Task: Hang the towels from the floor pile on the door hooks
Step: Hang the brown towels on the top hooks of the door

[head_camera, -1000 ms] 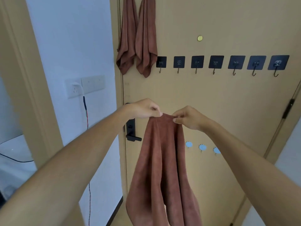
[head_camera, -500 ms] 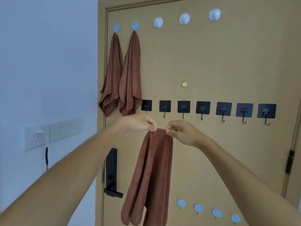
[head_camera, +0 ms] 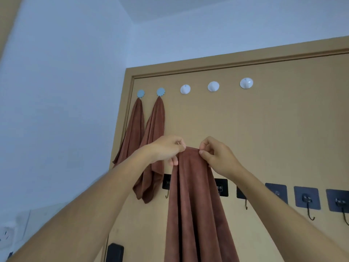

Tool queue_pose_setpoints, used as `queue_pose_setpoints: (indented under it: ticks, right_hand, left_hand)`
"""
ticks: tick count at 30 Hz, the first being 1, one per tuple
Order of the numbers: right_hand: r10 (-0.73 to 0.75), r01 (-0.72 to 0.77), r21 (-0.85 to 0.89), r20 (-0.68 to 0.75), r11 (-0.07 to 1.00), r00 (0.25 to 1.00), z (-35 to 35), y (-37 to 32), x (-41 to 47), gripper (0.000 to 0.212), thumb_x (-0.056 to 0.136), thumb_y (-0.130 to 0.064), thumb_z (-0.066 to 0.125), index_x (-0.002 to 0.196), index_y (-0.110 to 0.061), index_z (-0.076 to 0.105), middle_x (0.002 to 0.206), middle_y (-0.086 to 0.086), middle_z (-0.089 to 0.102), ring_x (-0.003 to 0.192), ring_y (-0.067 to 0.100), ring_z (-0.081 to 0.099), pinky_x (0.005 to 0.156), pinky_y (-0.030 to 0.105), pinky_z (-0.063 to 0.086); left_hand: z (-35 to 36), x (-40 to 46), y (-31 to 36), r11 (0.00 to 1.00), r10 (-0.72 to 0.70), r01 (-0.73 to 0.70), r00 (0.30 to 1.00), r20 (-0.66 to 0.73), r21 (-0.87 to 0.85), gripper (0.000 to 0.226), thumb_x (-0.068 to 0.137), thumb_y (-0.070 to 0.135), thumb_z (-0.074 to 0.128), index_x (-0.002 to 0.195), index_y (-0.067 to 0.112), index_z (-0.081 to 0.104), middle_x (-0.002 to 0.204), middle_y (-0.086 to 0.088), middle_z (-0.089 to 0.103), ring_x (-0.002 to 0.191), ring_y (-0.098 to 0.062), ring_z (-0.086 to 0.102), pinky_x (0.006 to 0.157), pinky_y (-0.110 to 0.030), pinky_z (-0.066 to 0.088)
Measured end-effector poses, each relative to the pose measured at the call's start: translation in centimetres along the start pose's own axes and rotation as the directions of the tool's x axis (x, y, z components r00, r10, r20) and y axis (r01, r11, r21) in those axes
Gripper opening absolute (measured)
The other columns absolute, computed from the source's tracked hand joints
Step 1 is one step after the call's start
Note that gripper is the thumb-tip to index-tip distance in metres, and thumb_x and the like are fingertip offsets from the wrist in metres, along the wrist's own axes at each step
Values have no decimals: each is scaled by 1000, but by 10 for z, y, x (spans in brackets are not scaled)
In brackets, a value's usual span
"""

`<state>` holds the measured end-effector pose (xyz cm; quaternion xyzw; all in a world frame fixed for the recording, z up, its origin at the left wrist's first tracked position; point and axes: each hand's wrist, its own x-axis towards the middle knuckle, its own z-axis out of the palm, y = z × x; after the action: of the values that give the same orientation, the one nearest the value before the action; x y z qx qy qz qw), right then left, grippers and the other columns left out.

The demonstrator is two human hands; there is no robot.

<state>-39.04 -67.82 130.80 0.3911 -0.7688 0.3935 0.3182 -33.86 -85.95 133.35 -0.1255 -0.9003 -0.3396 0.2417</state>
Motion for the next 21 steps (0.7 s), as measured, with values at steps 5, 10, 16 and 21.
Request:
queue_pose_setpoints:
  ticks: [5,10,16,21]
  right_hand:
    - [-57,51,-67,-77,996,995,-6,-4,44,15,89,-7,54,83,-20,58,75,-6,58,66,10,53,53,12,41]
    - [-122,104,-145,-121,984,985,5,-5,95,15,90,-5,51,92,-17,60,86,-4,60,81,14,56,66,15,43]
    - [-200,132,-308,-202,942,959,29,3,174,22,91,-4,45,105,-10,61,103,1,62,90,13,54,65,15,39]
    - [-238,105,-472,-230,875,944,38,16,241,32,88,-1,42,117,-7,56,117,6,57,103,17,51,82,20,35]
  left_hand:
    - [-26,30,6,990,121,-110,982,-145,84,14,95,16,49,89,18,61,94,-16,70,67,-18,63,65,-24,52]
    - [-51,71,-7,973,226,-201,930,-289,112,14,95,14,50,87,17,62,78,-7,66,61,-13,60,62,-21,47]
    - [-82,147,-32,944,330,-278,833,-444,180,14,93,13,50,89,16,63,63,4,59,54,-8,55,56,-18,43]
    - [-106,219,-46,913,408,-354,768,-494,203,13,93,14,52,89,13,64,76,1,62,69,-15,58,70,-28,51]
